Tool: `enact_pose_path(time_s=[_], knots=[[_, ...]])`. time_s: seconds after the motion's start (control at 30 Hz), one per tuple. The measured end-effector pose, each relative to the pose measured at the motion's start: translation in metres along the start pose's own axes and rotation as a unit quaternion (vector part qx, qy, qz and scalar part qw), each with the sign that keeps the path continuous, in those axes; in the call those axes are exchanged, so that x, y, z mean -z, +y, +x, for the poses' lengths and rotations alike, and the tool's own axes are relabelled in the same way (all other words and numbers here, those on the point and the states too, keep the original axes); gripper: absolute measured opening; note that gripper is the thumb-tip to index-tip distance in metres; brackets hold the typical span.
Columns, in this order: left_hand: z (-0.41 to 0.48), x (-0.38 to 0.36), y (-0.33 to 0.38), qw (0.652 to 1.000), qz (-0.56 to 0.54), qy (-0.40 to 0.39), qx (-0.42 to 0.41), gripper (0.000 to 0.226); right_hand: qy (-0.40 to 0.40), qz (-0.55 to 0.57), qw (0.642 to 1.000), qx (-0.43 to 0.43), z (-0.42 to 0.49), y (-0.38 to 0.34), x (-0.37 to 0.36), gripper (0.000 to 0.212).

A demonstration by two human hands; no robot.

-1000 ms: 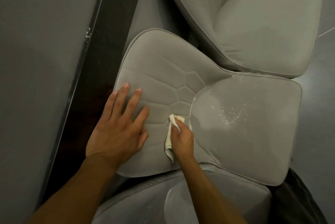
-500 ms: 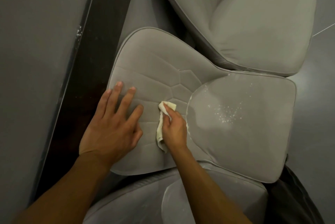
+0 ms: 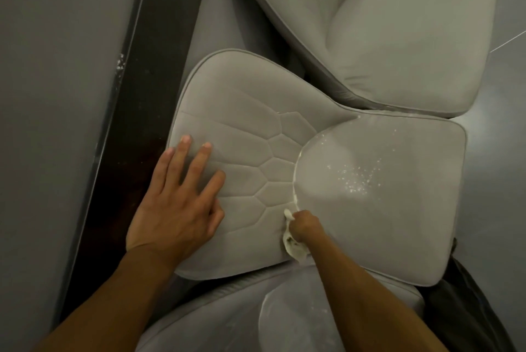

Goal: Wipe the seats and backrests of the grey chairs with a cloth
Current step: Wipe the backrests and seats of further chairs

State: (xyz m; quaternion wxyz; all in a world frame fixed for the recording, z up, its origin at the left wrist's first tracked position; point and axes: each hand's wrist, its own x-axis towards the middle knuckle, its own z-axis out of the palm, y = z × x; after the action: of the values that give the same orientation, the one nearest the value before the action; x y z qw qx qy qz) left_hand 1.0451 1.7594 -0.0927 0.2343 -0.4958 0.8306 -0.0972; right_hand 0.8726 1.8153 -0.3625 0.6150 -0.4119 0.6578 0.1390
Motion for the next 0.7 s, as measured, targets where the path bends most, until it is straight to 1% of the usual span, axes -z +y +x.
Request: enact_pose_path(time_s=[0.03,0.07,0.1,0.17,0.23,0.3,0.33,0.37,0.4,0.43,0.53,0.6,0.67,0.7], knots=[[0.0,0.0,0.0,1.0,-0.004,0.0,0.001,0.051,0.001,-0.024,1.0,0.0,0.002,0.005,-0.001,0.041],[0.0,0.001,0.001,1.0,-0.006,0.001,0.002,0.051,0.005,-0.025,1.0,0.001,0.003,0.007,-0.002,0.04],[0.0,0.001,0.001,1.0,-0.007,0.003,0.003,0.051,0.014,-0.001,1.0,0.008,0.003,0.003,-0.001,0.041],[0.001,0.001,0.001,1.0,-0.006,0.004,0.003,0.05,0.047,0.105,0.993,0.039,-0.004,-0.02,0.006,0.037],[0.001,0.0,0.001,1.0,-0.004,0.003,0.003,0.05,0.102,0.249,0.96,0.079,-0.014,-0.053,0.014,0.028],[0.001,-0.001,0.0,1.0,-0.004,0.004,0.003,0.051,0.135,0.381,0.906,0.123,-0.031,-0.075,0.019,0.03],[0.0,0.0,0.0,1.0,-0.006,0.003,0.004,0.052,0.139,0.421,0.884,0.149,-0.039,-0.078,0.019,0.033],[0.0,-0.001,0.0,1.0,-0.008,0.0,0.004,0.053,0.142,0.43,0.875,0.173,-0.045,-0.075,0.017,0.035],[0.0,-0.001,0.0,1.0,-0.009,-0.002,0.004,0.054,0.143,0.415,0.879,0.186,-0.046,-0.068,0.014,0.036],[0.0,0.0,0.0,1.0,-0.007,-0.002,0.005,0.055,0.143,0.389,0.891,0.185,-0.041,-0.061,0.01,0.037],[0.0,0.0,0.001,1.0,-0.007,0.002,0.006,0.054,0.127,0.296,0.939,0.12,-0.016,-0.045,0.007,0.038],[0.0,0.0,0.001,1.0,-0.01,0.005,0.002,0.053,0.088,0.219,0.968,0.08,0.003,-0.04,0.014,0.038],[0.0,0.0,0.0,1.0,-0.012,0.005,-0.001,0.052,0.058,0.158,0.983,0.071,0.015,-0.04,0.025,0.039],[0.0,0.001,0.0,1.0,-0.011,0.007,-0.001,0.052,0.059,0.147,0.985,0.066,0.019,-0.042,0.031,0.042]])
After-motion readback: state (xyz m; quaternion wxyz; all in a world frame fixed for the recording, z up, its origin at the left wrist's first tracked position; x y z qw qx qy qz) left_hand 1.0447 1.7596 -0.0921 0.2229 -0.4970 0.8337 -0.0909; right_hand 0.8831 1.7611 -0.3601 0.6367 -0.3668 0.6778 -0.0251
